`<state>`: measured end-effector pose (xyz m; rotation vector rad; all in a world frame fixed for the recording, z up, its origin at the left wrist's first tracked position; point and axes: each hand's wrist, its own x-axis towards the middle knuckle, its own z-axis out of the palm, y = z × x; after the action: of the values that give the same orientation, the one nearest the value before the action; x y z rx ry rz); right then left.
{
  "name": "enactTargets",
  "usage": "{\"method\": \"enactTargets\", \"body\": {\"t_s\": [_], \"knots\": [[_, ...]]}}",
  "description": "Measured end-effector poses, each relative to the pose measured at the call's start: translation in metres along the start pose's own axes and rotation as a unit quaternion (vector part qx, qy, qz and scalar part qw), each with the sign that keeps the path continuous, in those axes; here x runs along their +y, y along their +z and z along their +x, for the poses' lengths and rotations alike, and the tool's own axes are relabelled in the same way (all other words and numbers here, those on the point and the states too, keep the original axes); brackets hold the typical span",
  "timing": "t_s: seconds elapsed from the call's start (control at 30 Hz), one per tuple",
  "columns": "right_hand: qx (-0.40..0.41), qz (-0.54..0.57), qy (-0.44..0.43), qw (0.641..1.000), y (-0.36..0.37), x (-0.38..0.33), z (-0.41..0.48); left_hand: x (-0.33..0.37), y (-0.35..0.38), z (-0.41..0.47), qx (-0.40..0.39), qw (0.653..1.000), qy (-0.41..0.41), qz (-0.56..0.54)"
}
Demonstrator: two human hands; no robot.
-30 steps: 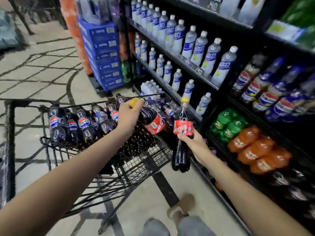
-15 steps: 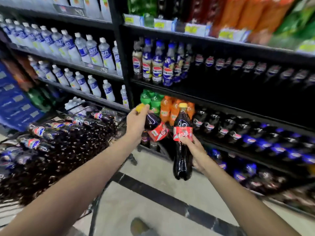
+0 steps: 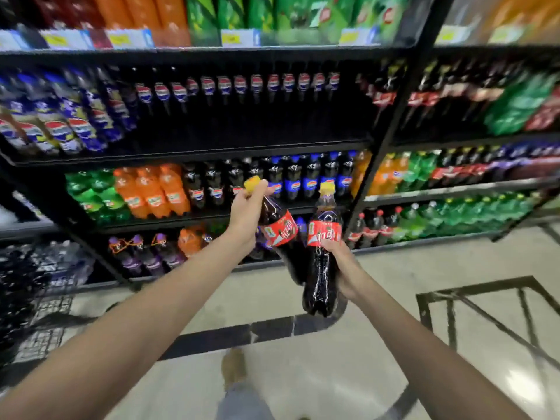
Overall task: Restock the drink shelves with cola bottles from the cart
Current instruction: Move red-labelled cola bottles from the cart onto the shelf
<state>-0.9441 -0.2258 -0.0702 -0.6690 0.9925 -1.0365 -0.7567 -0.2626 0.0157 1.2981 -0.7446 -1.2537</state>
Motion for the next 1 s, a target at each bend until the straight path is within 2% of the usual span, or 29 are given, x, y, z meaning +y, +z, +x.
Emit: {"method": "enactTargets", "body": {"t_s": [0.1, 0.23, 0.37, 0.47, 0.6, 0.73, 1.0], "knots": [[0.049, 0.034, -0.033, 0.998, -0.049, -0.016, -0.024, -0.02, 0.063, -0.013, -0.074, 0.997, -0.002, -0.028], [0.095, 0.062, -0.073, 0.991, -0.105, -0.039, -0.041, -0.05, 0.134, -0.026, -0.212, 0.977, -0.02, -0.033], [0.117, 0.069, -0.12, 0.983, -0.156, -0.069, -0.045, -0.065, 0.203, -0.021, -0.283, 0.959, -0.01, 0.017], [0.138, 0.078, -0.129, 0.979, -0.194, -0.096, -0.034, -0.076, 0.255, -0.004, -0.266, 0.963, -0.019, 0.039], [0.161, 0.065, -0.133, 0.976, -0.242, -0.138, -0.005, -0.093, 0.326, 0.024, -0.275, 0.961, -0.032, 0.005], [0.147, 0.046, -0.128, 0.98, -0.286, -0.178, 0.031, -0.1, 0.388, 0.059, -0.28, 0.96, -0.026, 0.005], [0.121, 0.026, -0.132, 0.983, -0.356, -0.244, 0.091, -0.105, 0.48, 0.131, -0.206, 0.972, -0.037, 0.103]]}}
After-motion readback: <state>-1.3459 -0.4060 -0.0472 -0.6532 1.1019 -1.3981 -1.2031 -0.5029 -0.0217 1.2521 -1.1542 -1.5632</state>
